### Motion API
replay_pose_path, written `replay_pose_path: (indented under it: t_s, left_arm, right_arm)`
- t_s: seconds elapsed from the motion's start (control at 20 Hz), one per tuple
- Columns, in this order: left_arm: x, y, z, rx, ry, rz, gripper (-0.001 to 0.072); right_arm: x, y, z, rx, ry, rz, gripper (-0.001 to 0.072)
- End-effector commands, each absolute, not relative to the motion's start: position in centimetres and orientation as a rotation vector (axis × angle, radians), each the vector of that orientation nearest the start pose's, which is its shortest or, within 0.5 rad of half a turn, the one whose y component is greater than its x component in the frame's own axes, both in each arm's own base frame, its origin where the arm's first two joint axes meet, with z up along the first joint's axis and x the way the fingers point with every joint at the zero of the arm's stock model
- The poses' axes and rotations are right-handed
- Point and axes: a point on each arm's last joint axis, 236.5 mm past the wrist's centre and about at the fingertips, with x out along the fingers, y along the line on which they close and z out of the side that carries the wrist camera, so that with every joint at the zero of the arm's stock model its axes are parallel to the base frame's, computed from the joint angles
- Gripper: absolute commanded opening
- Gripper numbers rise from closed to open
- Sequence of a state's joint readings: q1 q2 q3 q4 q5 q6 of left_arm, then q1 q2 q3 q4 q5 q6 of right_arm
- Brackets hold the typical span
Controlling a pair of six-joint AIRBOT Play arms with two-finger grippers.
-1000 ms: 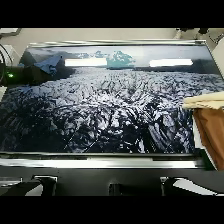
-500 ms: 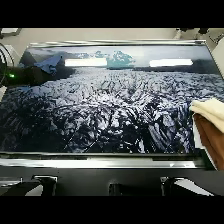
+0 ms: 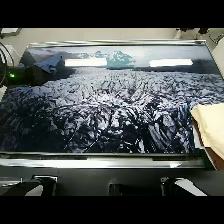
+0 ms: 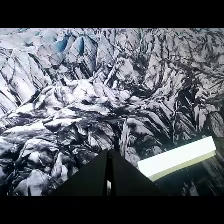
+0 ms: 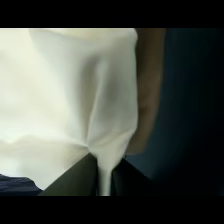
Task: Fold the clothes and pants, and hang the long-sleeved shirts on hangers.
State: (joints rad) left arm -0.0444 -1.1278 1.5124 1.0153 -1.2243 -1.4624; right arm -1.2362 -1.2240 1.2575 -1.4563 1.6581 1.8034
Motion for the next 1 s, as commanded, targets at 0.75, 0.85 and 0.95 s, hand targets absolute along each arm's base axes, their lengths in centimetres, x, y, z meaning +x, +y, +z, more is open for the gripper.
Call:
replay_pose_path:
  t_s: [0.75,0.85,0.95]
  left_arm:
    - [47.2,-6.2,17.0,-0.026,0.922,-0.007,0.0192]
    - [41.5,-7.1,8.3,-0.058,1.333,0.004,0.0719]
    - [37.8,-8.4,4.0,-0.034,1.487,-0.063,0.0718]
  right_arm:
    - [44.2,-12.6,23.7,0.354,0.724,-0.247,0.0689]
    - [43.3,-4.9,14.8,0.363,1.086,-0.127,0.0689]
    - [40.9,0.3,8.5,0.347,1.382,-0.020,0.0679]
